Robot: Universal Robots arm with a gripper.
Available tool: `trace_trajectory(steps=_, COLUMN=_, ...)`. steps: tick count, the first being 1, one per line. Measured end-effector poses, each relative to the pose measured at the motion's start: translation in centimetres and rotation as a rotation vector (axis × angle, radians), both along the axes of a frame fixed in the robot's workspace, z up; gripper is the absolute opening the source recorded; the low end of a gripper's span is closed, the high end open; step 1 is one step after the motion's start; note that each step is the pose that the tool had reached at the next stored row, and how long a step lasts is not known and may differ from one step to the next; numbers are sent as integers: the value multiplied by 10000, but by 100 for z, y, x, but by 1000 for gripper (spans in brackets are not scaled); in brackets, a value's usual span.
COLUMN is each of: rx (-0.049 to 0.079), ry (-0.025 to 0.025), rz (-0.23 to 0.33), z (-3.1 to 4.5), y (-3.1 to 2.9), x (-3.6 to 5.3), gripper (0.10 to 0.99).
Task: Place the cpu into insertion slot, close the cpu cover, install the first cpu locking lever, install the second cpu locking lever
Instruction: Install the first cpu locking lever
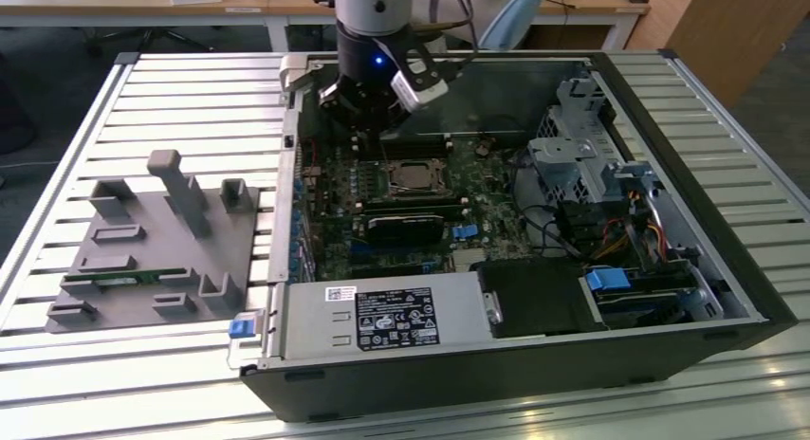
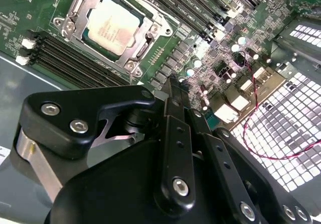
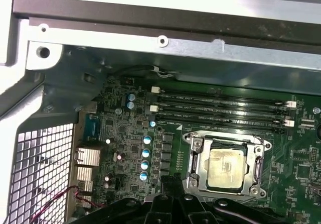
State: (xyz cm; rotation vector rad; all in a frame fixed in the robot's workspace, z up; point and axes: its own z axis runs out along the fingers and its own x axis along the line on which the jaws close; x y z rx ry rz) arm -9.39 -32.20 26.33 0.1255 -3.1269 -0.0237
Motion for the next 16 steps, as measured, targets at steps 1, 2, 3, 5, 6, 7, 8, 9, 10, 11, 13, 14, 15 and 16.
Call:
trace_trajectory(steps=1, rx=0, ry=0, rz=0, z=-1, y=0, x=-4, gripper=106)
trace_trajectory(steps=2, rx=0, ry=0, rz=0, z=-2, y=0, x=-8, gripper=106)
trace_trajectory(steps=3, rx=0, ry=0, rz=1, z=-3, y=0, x=-14, gripper=106)
trace_trajectory(steps=5, rx=-1, ry=1, rz=1, z=-5, y=-1, x=-38, gripper=106)
trace_trajectory(steps=6, rx=0, ry=1, rz=1, z=-6, y=-1, x=-52, gripper=106)
trace_trajectory(steps=7, rx=0, ry=0, rz=1, z=-7, y=0, x=-68, gripper=106)
trace_trajectory(steps=8, rx=0, ry=0, rz=1, z=-8, y=0, x=-83, gripper=106)
trace_trajectory(steps=9, rx=2, ry=-1, rz=0, z=-10, y=0, x=-94, gripper=106)
trace_trajectory(steps=10, rx=1, ry=-1, rz=-1, z=-13, y=0, x=-106, gripper=106)
trace_trajectory(steps=11, rx=2, ry=-1, rz=0, z=-17, y=1, x=-114, gripper=106)
trace_trajectory(steps=13, rx=-1, ry=1, rz=0, z=-25, y=13, x=-116, gripper=106)
trace_trajectory(steps=14, rx=0, ry=0, rz=0, z=-29, y=27, x=-116, gripper=106)
trace_trajectory(steps=15, rx=-1, ry=1, rz=1, z=-31, y=46, x=-116, gripper=106)
trace_trajectory(steps=16, rx=0, ry=0, rz=2, z=-33, y=70, x=-115, gripper=106)
